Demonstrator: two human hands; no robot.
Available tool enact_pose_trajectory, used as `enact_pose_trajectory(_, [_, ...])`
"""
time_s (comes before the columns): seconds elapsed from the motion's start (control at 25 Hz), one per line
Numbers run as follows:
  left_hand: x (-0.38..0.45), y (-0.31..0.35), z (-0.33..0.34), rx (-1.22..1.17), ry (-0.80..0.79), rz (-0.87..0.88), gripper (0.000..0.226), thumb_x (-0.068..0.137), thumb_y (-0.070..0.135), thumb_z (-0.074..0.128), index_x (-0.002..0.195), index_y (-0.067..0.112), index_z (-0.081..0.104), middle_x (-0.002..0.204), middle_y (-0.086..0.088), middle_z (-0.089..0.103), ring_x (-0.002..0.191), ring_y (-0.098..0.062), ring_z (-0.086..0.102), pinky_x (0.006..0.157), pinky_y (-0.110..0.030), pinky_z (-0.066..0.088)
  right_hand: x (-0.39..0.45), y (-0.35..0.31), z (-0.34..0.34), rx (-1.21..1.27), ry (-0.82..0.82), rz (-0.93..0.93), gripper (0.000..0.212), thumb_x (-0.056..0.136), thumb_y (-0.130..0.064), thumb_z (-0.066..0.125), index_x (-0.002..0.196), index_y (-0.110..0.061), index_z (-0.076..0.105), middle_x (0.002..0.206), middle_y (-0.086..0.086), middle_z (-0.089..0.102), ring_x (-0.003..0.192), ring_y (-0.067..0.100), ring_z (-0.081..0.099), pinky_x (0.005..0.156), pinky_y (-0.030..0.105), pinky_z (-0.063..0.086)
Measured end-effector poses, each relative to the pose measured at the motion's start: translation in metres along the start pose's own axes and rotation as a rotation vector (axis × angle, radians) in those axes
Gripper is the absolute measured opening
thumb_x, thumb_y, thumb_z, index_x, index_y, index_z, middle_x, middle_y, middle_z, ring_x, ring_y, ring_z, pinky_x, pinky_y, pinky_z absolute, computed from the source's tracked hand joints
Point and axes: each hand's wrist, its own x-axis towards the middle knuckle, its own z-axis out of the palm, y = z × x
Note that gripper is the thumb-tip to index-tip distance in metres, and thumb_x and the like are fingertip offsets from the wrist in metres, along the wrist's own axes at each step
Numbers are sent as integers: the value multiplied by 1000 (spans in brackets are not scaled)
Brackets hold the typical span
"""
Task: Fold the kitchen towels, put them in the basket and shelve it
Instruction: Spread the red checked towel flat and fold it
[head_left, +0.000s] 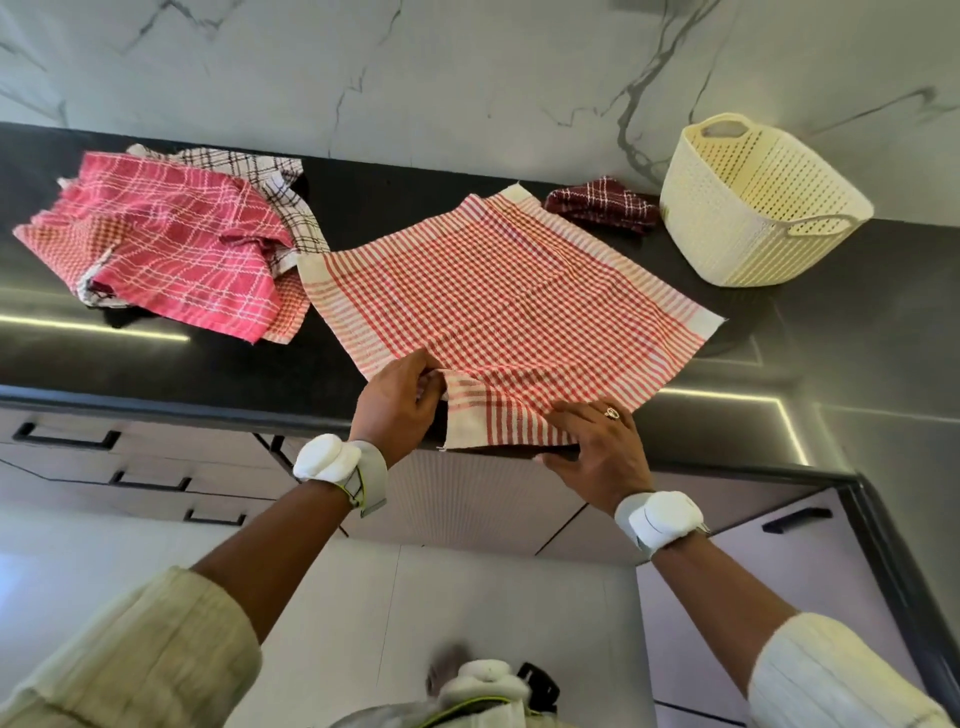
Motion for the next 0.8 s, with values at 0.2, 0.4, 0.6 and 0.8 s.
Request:
enact_pose_trajectory(0.2, [24,-4,0,-149,-161,-132,26,98,34,49,82,15,57,76,-2,63,71,-24,59,67,-42,50,9,3,-7,198,-8,99,29,80,-30,75,104,-14,71,100,3,72,91,24,65,79,38,54])
enact_pose_trajectory(0.4, [64,-19,-18,-170,-366,-187,34,92,45,58,81,15,69,79,-5,70,75,-25,66,72,-43,54,49,3,-29,533,44,330,14,89,-23,67,102,-19,71,89,-9,71,78,8,65,68,15,49])
enact_pose_trajectory(0.6, [138,13,-41,-301,-646,-281,37,84,46,64,95,12,74,89,-5,74,87,-25,70,84,-38,54,128,27,-61,680,-158,353,15,86,-35,69,82,-21,73,71,-7,71,65,9,64,59,23,48])
enact_pose_trajectory(0.8, [217,26,-49,-343,-551,-133,25,90,35,61,92,14,73,86,-6,73,81,-23,70,77,-34,57,203,69,-58,505,-480,325,23,84,-42,70,96,-23,73,92,-6,70,83,8,64,78,24,52])
